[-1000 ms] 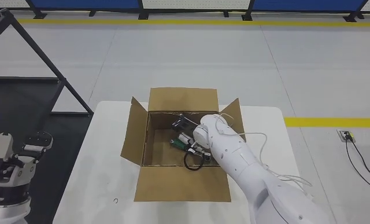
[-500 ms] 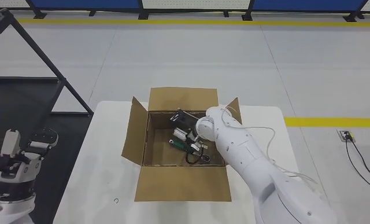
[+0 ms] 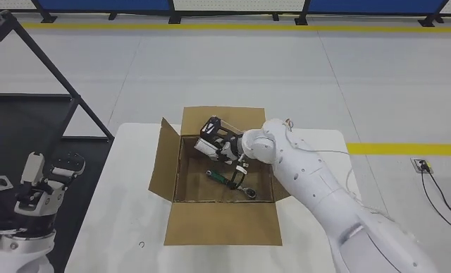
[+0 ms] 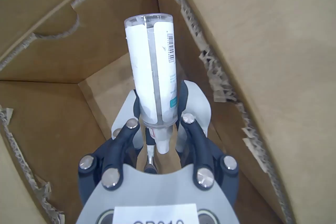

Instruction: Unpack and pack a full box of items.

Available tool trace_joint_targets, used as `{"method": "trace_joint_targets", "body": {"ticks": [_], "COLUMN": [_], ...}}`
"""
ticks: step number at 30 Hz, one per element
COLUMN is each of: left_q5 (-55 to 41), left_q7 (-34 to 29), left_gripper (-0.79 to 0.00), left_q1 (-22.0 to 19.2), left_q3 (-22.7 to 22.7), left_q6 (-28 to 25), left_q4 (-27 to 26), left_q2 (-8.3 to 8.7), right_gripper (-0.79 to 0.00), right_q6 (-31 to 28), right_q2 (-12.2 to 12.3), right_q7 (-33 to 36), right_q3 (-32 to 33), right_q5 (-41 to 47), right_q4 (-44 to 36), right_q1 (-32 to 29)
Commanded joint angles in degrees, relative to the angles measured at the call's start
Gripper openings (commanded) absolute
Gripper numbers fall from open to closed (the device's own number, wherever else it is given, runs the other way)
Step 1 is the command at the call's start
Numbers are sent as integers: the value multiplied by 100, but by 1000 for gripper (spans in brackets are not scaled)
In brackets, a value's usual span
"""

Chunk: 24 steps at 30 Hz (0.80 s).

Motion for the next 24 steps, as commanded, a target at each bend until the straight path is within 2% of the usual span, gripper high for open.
{"method": "trace_joint_targets", "body": {"ticks": [1,3,6,8,10,14,24], "left_q5": [27,42,43,41,34,40,110], "left_q7": [-5,-12,-16,-15,-21,-38,-132], "left_gripper": [0,0,0,0,0,0,0], "left_q1": [-15,-26,-34,-32,-28,-16,-59], "left_q3": [36,68,88,95,107,137,334], "left_q6": [-5,-2,-10,-4,-10,-7,27], "left_q4": [8,14,24,29,32,44,39], "left_q2": [4,9,15,20,23,31,53], "right_gripper": [-785,-785,-785,-785,-785,-785,-785], "right_q6": [270,595,898,1035,1153,1660,3363], "right_q2": [267,587,1057,1274,1406,1523,1643], "right_q7": [249,729,1574,1989,2181,2175,2072], "right_q3": [313,771,1695,2270,2709,3254,4202], "right_q5": [-116,-319,-634,-779,-859,-1084,-1967], "right_q4": [-922,-2132,-4160,-5312,-6113,-6958,-8350], "right_q1": [-317,-820,-1900,-2637,-3204,-3825,-4934]}}
